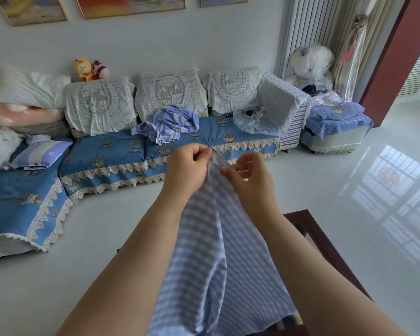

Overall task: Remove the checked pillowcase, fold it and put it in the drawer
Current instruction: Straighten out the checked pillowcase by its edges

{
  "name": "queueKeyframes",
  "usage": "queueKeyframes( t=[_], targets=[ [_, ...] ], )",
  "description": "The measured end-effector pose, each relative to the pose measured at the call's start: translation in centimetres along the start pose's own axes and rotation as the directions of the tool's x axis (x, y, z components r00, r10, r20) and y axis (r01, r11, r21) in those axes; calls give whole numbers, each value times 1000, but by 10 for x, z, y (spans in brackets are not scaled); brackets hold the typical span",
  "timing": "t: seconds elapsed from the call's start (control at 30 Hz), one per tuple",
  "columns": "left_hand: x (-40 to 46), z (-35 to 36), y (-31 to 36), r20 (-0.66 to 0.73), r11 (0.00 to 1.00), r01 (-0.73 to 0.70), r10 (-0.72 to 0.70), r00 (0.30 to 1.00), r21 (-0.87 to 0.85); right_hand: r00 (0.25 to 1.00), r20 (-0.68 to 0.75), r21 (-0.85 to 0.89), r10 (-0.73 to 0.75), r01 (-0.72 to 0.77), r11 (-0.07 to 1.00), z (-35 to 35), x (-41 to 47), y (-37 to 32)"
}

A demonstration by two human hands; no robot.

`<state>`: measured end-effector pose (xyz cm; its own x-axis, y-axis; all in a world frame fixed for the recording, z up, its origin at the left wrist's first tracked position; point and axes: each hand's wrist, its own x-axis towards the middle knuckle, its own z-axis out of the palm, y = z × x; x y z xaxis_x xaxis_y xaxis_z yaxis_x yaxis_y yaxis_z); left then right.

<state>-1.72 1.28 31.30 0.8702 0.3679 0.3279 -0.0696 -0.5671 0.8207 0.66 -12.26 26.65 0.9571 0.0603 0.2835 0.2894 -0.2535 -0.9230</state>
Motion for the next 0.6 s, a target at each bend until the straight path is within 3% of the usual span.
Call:
queueKeyframes(
  t=[0.17,0.27,0.4,0.47,0.6],
  targets=[
    [18,-10,3,27,996,60,-58,998,-64,998,43,-139,-44,50,989,-2,-7,16],
    [19,-8,3,129,994,96,-88,988,-57,967,97,-222,-237,253,942,-1,-2,13],
    [18,-7,7,298,980,188,-163,940,-57,871,149,-291,-469,492,821,-7,6,1],
    [19,-9,10,338,970,222,-177,924,-100,865,202,-336,-460,502,797,-11,7,-2],
    [22,-16,13,353,953,258,-190,916,-157,909,318,-429,-268,391,814,-20,14,8]
  ],
)
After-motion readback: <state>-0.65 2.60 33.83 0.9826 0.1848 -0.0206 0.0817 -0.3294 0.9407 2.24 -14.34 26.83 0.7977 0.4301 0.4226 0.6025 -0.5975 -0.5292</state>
